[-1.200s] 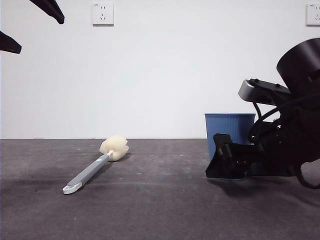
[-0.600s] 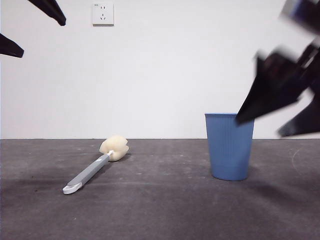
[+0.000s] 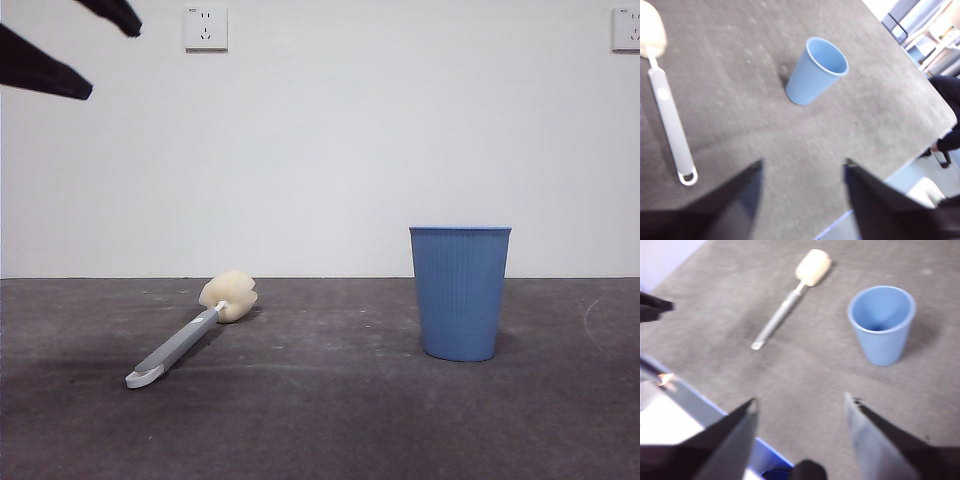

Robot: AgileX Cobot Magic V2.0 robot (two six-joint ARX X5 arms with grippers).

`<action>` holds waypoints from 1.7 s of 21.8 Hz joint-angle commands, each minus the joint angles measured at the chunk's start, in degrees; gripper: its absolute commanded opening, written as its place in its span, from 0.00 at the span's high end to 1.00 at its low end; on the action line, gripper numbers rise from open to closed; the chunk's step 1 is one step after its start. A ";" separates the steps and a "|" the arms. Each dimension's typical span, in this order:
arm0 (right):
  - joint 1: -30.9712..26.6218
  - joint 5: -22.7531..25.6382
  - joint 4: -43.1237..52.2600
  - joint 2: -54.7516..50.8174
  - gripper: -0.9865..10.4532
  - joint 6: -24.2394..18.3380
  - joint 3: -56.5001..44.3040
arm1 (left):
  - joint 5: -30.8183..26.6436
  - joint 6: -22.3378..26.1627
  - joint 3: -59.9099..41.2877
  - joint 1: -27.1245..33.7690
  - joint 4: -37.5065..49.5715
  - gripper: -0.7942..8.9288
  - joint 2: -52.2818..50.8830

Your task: Pick up the cup brush,pick up the cup,insert the brush into the cup,clean the cup,put the cup brush back,put the cup back to the fixed position on the table

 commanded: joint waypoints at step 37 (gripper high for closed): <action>0.11 -3.74 -1.40 2.99 0.91 -1.18 -0.02 | -15.45 35.12 -11.37 34.97 25.27 0.92 -17.18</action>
